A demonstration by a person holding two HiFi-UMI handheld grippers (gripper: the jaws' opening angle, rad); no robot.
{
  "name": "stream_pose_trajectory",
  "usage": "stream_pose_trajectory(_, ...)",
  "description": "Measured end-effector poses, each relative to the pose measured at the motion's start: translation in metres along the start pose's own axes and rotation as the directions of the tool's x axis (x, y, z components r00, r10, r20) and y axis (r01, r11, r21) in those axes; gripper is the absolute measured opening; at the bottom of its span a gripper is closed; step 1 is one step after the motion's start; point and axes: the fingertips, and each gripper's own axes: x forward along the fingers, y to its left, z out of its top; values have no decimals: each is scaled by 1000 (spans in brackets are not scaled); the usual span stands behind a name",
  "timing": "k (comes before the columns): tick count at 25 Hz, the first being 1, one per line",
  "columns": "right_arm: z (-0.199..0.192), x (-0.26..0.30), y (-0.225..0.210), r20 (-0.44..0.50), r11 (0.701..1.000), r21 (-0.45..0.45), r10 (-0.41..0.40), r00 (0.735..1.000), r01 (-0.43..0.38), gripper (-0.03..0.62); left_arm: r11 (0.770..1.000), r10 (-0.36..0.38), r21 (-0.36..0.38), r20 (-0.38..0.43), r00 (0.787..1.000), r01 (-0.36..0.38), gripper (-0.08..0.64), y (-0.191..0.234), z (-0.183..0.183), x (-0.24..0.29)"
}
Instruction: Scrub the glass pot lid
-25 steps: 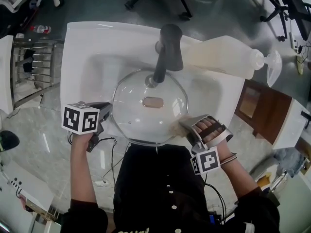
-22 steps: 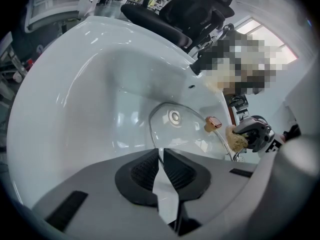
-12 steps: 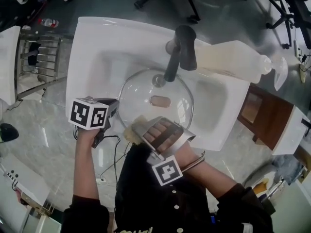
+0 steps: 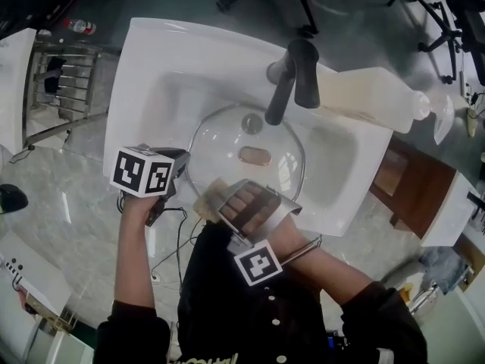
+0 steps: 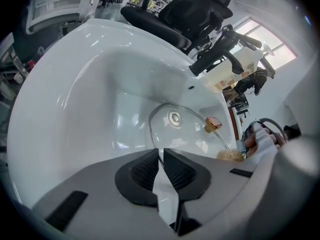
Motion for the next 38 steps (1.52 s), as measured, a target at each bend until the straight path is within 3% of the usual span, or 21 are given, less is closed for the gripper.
stream_pose_trajectory(16, -39, -59, 60, -50, 998, -27, 56, 997, -58, 146, 999, 49, 6, -26, 998, -49, 52, 1, -3, 0)
stream_pose_trajectory(24, -63, -85, 90, -77, 996, 24, 92, 993, -90, 147, 997, 74, 1, -24, 997, -74, 52, -1, -1, -1)
stream_pose_trajectory(38, -74, -91, 93, -101, 986, 143, 95, 990, -80, 149, 993, 114, -3, -15, 993, -114, 43, 0, -1, -3)
